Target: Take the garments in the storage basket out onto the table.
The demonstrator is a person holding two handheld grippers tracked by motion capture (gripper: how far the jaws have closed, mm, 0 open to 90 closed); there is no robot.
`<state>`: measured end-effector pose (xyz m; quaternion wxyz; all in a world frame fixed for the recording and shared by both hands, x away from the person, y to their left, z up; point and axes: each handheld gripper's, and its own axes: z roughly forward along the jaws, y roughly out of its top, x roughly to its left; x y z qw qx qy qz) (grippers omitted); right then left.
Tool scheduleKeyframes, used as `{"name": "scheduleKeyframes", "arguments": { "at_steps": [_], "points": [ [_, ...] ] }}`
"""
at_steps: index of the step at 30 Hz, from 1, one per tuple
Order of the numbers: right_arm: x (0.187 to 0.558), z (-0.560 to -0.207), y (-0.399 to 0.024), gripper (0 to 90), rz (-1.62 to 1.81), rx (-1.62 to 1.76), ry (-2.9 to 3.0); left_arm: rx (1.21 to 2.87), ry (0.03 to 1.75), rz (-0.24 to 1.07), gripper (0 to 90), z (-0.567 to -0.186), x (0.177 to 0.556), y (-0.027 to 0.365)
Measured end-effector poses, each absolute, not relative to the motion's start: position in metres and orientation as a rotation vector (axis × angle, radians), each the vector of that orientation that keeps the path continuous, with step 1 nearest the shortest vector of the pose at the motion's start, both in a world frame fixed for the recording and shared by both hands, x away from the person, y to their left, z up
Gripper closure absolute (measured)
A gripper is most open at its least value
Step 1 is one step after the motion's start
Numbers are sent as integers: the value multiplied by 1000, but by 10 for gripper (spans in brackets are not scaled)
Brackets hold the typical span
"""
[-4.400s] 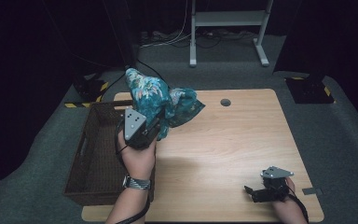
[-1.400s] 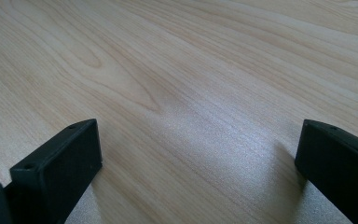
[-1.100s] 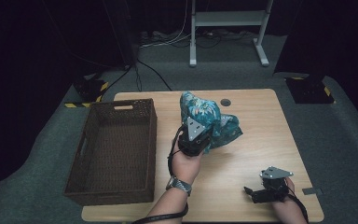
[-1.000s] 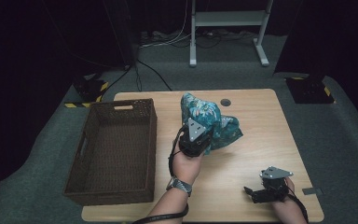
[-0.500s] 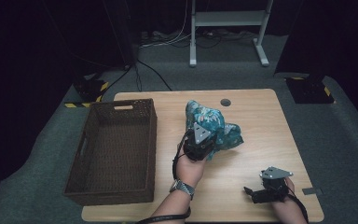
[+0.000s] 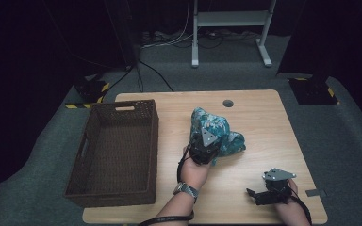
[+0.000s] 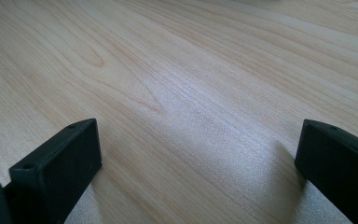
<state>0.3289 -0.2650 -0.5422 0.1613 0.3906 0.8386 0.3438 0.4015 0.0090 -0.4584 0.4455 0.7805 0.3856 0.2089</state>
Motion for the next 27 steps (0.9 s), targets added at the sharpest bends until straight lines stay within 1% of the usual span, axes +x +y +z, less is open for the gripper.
{"name": "scheduleKeyframes", "arguments": {
  "at_steps": [14,21,27],
  "points": [
    [329,-542,-265,4,982,1115,2394,2037,966,481,744,-472,405,2],
    [329,-542,-265,4,982,1112,2394,2121,967,425,731,-477,410,-1],
    [329,-542,-265,4,983,1110,2396,2164,982,370,702,-480,416,2]
  ]
}}
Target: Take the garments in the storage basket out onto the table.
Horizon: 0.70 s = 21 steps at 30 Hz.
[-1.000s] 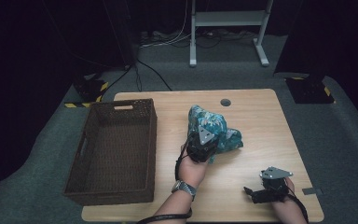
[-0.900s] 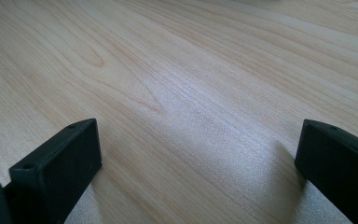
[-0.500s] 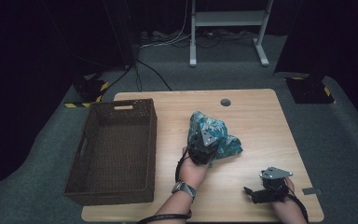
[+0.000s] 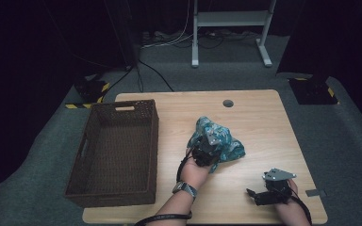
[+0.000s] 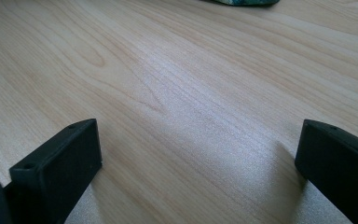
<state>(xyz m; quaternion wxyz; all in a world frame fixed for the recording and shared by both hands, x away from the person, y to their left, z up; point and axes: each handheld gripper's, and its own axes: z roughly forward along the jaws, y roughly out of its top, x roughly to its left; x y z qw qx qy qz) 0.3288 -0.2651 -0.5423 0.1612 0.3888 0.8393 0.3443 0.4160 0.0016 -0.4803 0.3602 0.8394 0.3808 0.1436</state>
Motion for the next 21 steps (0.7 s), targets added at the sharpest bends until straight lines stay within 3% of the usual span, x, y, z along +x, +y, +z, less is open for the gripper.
{"name": "scheduleKeyframes", "arguments": {
  "at_steps": [9,21],
  "points": [
    [329,-542,-265,5,982,1110,2396,2230,975,327,634,-488,421,-6],
    [329,-542,-265,5,985,1113,2397,2258,960,318,615,-490,427,-12]
  ]
}}
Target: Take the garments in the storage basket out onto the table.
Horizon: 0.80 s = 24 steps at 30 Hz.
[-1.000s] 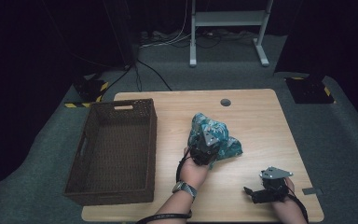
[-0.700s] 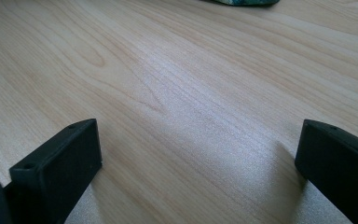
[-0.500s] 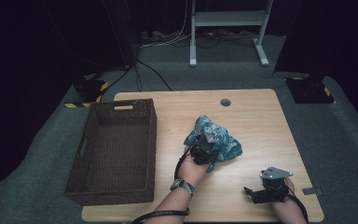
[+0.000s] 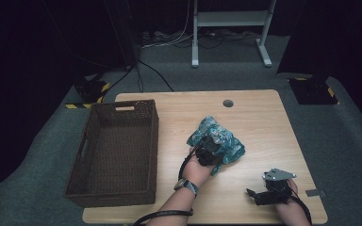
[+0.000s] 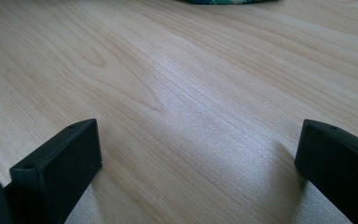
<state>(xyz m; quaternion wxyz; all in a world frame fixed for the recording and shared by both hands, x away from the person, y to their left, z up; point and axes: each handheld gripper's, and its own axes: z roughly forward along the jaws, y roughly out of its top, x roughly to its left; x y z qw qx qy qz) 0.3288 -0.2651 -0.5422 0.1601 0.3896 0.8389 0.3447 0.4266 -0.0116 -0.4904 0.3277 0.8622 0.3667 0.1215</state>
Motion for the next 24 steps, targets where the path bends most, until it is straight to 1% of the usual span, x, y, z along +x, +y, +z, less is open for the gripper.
{"name": "scheduleKeyframes", "arguments": {
  "at_steps": [4,7,11,18,24],
  "points": [
    [329,-542,-265,5,986,1113,2397,2265,956,313,611,-492,427,-14],
    [329,-542,-265,5,986,1113,2397,2262,952,317,579,-493,425,-16],
    [329,-542,-265,5,986,1113,2397,2250,947,332,474,-490,423,-16],
    [329,-542,-265,5,985,1112,2397,2191,984,353,309,-480,420,-8],
    [329,-542,-265,5,984,1111,2397,2164,969,389,220,-471,414,1]
  ]
}}
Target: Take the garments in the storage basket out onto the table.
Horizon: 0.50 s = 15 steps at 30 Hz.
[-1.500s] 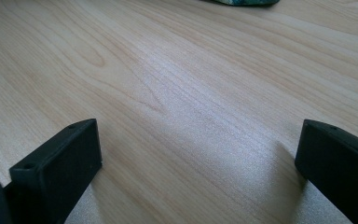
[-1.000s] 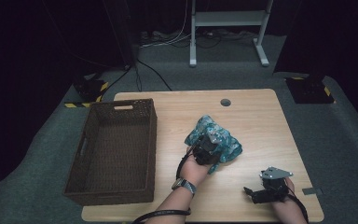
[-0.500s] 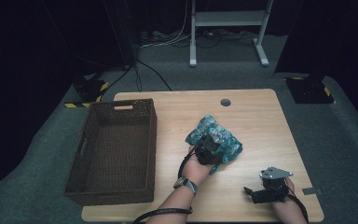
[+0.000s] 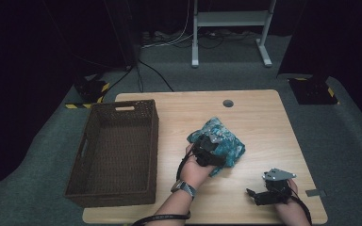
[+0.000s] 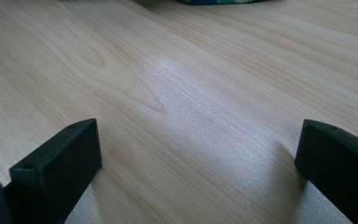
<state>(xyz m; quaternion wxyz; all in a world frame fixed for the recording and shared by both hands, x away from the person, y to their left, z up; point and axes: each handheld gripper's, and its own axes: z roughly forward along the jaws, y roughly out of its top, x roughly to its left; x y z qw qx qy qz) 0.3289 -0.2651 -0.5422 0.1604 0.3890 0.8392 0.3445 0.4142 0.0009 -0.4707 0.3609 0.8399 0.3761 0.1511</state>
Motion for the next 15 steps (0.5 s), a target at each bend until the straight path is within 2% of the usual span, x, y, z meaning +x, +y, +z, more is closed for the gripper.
{"name": "scheduleKeyframes", "arguments": {
  "at_steps": [7,15],
  "points": [
    [329,-542,-265,4,983,1111,2397,2120,989,425,134,-461,404,14],
    [329,-542,-265,4,982,1108,2397,2086,1010,473,86,-453,395,28]
  ]
}}
